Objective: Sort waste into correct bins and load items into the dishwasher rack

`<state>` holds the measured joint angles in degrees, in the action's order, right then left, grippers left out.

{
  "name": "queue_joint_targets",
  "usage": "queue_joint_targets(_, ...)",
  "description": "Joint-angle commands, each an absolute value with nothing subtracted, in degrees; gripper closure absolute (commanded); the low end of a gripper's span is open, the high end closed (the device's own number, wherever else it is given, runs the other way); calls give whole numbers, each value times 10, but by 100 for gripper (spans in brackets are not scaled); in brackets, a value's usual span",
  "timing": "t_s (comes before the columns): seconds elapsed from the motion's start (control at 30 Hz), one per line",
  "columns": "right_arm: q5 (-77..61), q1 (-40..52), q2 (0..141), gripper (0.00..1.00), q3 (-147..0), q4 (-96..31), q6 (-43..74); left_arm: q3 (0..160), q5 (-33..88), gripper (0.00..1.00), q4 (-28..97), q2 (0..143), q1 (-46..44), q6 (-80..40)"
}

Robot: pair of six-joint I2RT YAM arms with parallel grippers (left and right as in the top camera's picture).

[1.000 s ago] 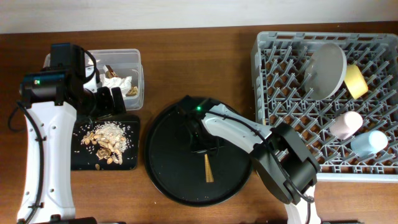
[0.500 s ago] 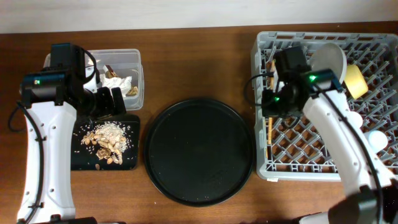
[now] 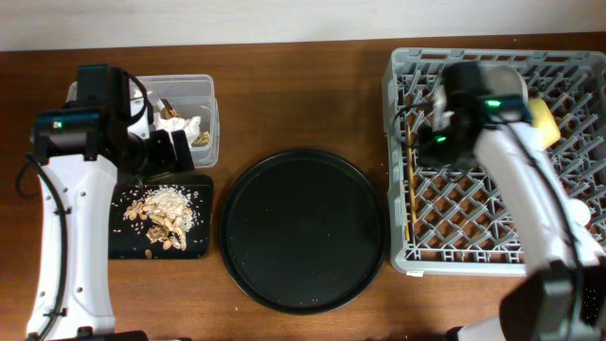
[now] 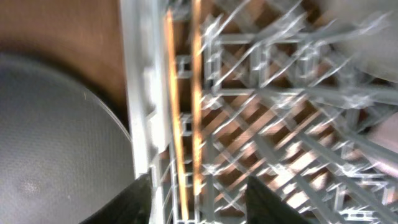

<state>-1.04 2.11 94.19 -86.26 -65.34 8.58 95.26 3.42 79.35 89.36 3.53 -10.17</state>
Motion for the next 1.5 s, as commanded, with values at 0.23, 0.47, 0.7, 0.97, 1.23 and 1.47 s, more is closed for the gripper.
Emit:
queue_joint_targets(0.23,-116,-45,918,3,-873,-804,13,952,47,1,877,954,-49,-81)
queue_joint_targets(0.47,-110,-45,680,2,-688,-665,13,795,45,1,763,761,-49,-81)
queue_joint_targets(0.7,-69,-45,404,2,-554,-602,13,529,34,1,585,430,-49,-81)
queue_joint_targets(0.97,-69,-45,397,2,-554,-607,13,521,34,1,594,384,-49,-81)
queue_joint_targets(1.23,-69,-45,382,2,-548,-607,13,521,34,1,594,384,-49,-81)
queue_joint_targets(1.47,-53,-45,257,2,-485,-513,13,521,34,1,594,384,-49,-81)
